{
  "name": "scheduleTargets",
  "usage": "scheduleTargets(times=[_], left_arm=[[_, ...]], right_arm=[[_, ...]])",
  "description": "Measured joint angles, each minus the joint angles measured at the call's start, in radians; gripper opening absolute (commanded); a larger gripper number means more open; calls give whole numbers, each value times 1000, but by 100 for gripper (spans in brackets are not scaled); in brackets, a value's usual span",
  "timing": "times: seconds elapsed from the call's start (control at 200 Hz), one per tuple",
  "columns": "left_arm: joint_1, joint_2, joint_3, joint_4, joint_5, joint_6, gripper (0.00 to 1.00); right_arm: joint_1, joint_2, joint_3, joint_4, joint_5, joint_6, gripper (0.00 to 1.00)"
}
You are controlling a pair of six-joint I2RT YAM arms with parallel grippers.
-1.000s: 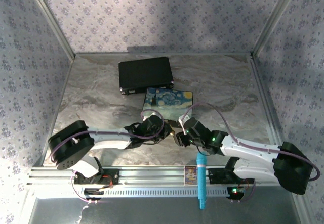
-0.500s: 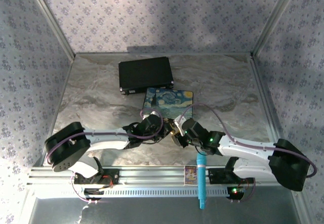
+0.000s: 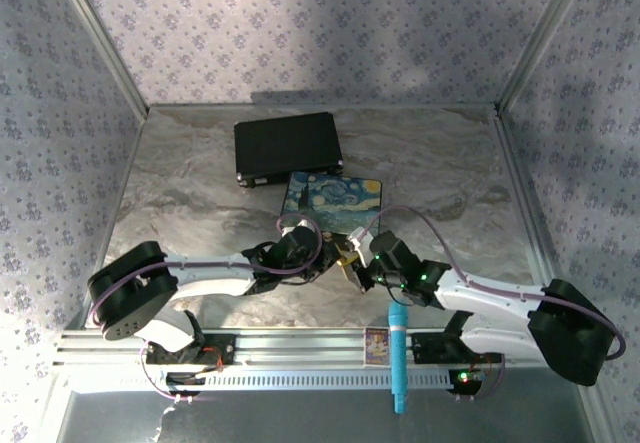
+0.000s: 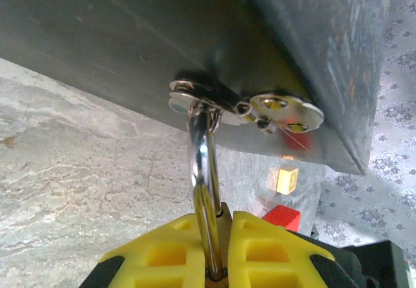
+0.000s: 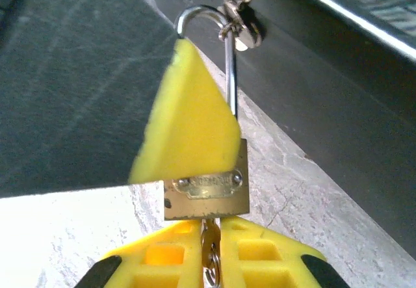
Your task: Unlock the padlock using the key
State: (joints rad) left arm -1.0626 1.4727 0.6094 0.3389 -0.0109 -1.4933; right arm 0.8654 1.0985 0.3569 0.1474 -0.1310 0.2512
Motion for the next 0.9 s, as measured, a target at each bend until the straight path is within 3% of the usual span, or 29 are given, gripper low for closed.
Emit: scheduleTargets(times=[0.315,0.485,0.705,0.9], left_arm=[[-10,-2,-30,56,7,0,0],[-11,-17,-44,80,2,-1,0],[-11,-45,-64,84,-4,-1,0],[-15,-46,-95,77,-3,0,0]], right_arm=[[-161,0,-69,113,-306,102,10],[-235,18,-70,132,-407,164,21],[-275,18,-73,130,-450,216,36],[-285,11,-85,113,-425,258,43]])
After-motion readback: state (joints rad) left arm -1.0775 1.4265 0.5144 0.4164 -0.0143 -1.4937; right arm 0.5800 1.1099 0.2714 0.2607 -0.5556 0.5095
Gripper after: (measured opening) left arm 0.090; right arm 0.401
